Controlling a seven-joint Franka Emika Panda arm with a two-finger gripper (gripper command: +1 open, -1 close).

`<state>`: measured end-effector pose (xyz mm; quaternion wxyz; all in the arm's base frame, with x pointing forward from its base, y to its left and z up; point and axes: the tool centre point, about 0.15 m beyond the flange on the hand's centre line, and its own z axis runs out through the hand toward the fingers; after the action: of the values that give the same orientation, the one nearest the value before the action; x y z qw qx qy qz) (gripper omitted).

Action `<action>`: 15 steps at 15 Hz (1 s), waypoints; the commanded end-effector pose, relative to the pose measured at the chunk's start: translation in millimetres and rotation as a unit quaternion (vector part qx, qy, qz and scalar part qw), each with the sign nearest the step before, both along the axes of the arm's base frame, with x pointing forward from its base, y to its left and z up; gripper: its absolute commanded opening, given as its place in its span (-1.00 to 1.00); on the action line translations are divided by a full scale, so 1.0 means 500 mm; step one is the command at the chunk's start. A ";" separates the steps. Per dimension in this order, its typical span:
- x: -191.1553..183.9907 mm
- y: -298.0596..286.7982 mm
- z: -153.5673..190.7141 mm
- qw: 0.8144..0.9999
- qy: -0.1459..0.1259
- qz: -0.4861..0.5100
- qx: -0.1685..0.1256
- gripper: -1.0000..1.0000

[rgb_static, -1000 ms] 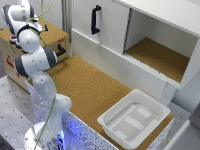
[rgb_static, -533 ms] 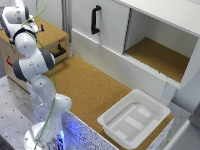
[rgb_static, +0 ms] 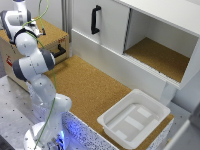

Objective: Turn on the green light lamp

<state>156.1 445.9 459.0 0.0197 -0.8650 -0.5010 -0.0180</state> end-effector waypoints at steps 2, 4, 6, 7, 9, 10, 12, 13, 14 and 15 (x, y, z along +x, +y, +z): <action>0.004 -0.001 -0.065 0.999 0.036 0.001 0.004 -1.00; 0.007 -0.012 -0.104 0.998 0.067 -0.007 0.013 -1.00; 0.007 -0.019 -0.066 0.998 0.052 -0.012 0.029 -1.00; 0.006 -0.022 -0.023 0.999 0.036 -0.015 0.023 -1.00; -0.012 -0.016 0.121 1.000 -0.016 -0.010 0.017 1.00; -0.024 -0.010 0.182 0.999 -0.042 0.002 0.009 1.00; -0.028 -0.004 0.222 0.998 -0.062 0.011 0.006 1.00; -0.021 -0.001 0.216 0.998 -0.061 0.011 0.005 1.00; -0.015 -0.001 0.200 0.998 -0.054 0.010 0.001 1.00; -0.009 -0.002 0.187 0.999 -0.046 0.008 0.002 1.00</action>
<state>149.3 444.4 527.0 0.0333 -0.8601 -0.5051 -0.0634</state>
